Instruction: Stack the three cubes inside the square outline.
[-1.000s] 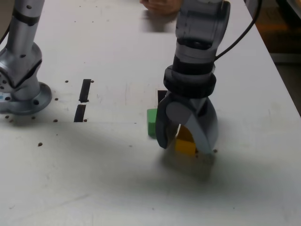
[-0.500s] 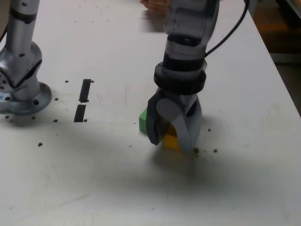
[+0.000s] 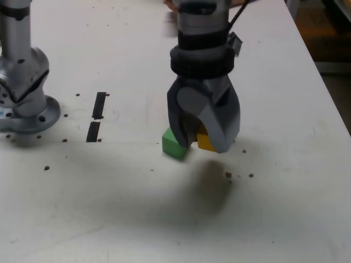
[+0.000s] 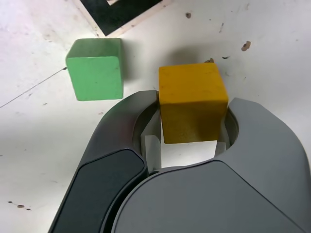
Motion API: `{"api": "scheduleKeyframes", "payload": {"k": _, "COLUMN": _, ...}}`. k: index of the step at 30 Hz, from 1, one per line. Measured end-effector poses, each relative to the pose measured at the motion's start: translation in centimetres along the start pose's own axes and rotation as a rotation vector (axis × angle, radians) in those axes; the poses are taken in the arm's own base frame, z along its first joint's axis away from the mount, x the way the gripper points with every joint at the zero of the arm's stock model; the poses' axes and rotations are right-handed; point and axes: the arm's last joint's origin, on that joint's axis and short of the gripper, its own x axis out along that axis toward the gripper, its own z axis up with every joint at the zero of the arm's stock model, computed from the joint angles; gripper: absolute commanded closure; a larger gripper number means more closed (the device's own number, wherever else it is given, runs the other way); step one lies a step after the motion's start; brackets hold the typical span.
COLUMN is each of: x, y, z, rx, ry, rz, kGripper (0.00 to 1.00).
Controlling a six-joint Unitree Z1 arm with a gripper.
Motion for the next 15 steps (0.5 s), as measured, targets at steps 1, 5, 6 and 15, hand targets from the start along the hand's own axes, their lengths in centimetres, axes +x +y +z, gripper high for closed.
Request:
{"api": "scheduleKeyframes", "payload": {"k": 1, "x": -0.3, "y": 0.3, "z": -0.2, "rx": -0.008, "ry": -0.003, "rz": 0.008, "kGripper": 0.95}}
{"api": "scheduleKeyframes", "payload": {"k": 5, "x": -1.4, "y": 1.9, "z": -1.0, "rx": -0.057, "ry": -0.022, "rz": 0.033, "kGripper": 0.95}}
{"api": "scheduleKeyframes", "payload": {"k": 6, "x": -1.4, "y": 2.3, "z": -1.2, "rx": -0.065, "ry": -0.021, "rz": 0.037, "kGripper": 0.95}}
{"api": "scheduleKeyframes", "payload": {"k": 15, "x": -1.6, "y": 6.1, "z": -2.0, "rx": -0.106, "ry": -0.023, "rz": 0.063, "kGripper": 0.95}}
